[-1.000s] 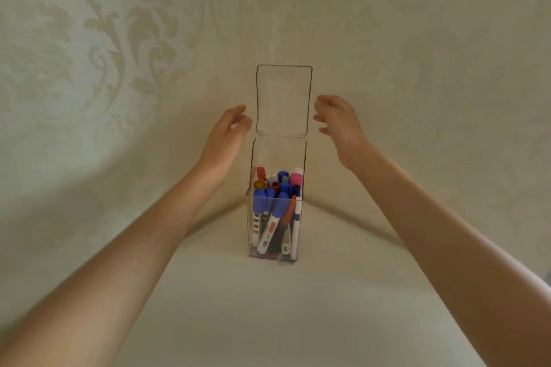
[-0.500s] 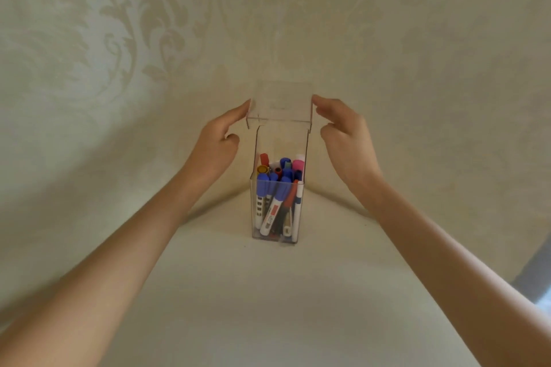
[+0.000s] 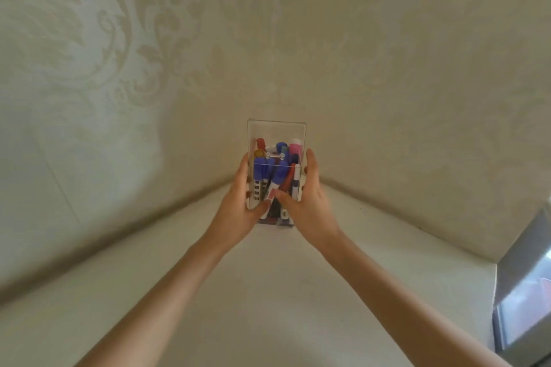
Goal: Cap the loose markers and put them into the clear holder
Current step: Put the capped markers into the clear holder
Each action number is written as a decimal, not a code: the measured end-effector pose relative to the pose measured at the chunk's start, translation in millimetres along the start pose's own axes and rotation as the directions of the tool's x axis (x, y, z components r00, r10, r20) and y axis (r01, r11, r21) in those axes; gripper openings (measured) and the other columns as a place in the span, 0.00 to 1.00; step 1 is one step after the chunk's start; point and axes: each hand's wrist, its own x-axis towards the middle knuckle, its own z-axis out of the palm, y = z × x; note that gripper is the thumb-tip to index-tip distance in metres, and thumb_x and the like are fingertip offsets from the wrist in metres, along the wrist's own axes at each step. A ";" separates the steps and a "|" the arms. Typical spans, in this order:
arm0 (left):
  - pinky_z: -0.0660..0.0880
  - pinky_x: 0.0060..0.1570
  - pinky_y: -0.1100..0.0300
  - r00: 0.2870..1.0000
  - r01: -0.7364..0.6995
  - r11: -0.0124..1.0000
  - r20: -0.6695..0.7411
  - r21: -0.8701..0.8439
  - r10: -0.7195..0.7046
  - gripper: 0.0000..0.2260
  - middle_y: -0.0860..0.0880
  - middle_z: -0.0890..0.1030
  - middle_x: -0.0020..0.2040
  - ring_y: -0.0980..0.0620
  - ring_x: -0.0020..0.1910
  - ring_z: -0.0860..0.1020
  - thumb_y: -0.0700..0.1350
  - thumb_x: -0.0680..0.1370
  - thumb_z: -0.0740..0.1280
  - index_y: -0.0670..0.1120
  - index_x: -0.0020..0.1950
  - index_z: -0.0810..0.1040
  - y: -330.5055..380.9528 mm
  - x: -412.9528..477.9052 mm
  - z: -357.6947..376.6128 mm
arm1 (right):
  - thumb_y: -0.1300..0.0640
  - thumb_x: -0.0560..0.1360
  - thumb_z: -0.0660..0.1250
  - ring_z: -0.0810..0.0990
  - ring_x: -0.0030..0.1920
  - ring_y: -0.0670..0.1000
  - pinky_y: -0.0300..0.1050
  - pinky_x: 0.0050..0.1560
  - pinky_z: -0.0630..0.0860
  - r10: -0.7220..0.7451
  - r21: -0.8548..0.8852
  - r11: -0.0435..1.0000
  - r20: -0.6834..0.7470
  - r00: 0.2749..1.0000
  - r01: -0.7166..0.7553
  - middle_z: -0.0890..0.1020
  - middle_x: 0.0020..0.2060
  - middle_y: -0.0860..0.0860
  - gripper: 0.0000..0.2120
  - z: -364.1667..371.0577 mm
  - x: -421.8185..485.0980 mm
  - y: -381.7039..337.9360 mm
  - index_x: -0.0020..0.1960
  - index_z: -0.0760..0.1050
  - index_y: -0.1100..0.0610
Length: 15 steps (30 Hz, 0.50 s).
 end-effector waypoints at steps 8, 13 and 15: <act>0.71 0.63 0.53 0.999 0.043 0.999 -0.011 -0.021 -0.044 0.39 0.63 0.67 0.64 0.57 0.62 0.72 0.43 0.74 0.70 0.57 0.75 0.48 -26.8 47.5 16.4 | 0.64 0.77 0.60 0.73 0.59 0.43 0.43 0.58 0.71 0.037 -0.010 0.999 -0.082 0.996 -0.037 0.74 0.64 0.45 0.33 6.2 48.5 29.7 0.74 0.50 0.41; 0.71 0.64 0.49 0.998 0.063 0.995 0.000 -0.079 -0.063 0.36 0.55 0.69 0.66 0.52 0.64 0.72 0.44 0.73 0.71 0.57 0.73 0.53 -28.4 75.8 17.2 | 0.64 0.78 0.61 0.72 0.60 0.45 0.42 0.60 0.69 0.065 -0.004 0.998 -0.119 0.991 -0.066 0.72 0.66 0.49 0.33 10.2 75.4 36.4 0.75 0.49 0.45; 0.70 0.64 0.52 0.996 0.083 0.994 0.024 -0.072 -0.082 0.37 0.56 0.68 0.65 0.50 0.64 0.71 0.42 0.73 0.70 0.55 0.74 0.51 -28.4 77.4 17.0 | 0.64 0.77 0.61 0.73 0.63 0.49 0.45 0.63 0.70 0.070 -0.005 0.997 -0.111 0.991 -0.071 0.73 0.66 0.51 0.34 9.6 79.3 35.6 0.75 0.49 0.47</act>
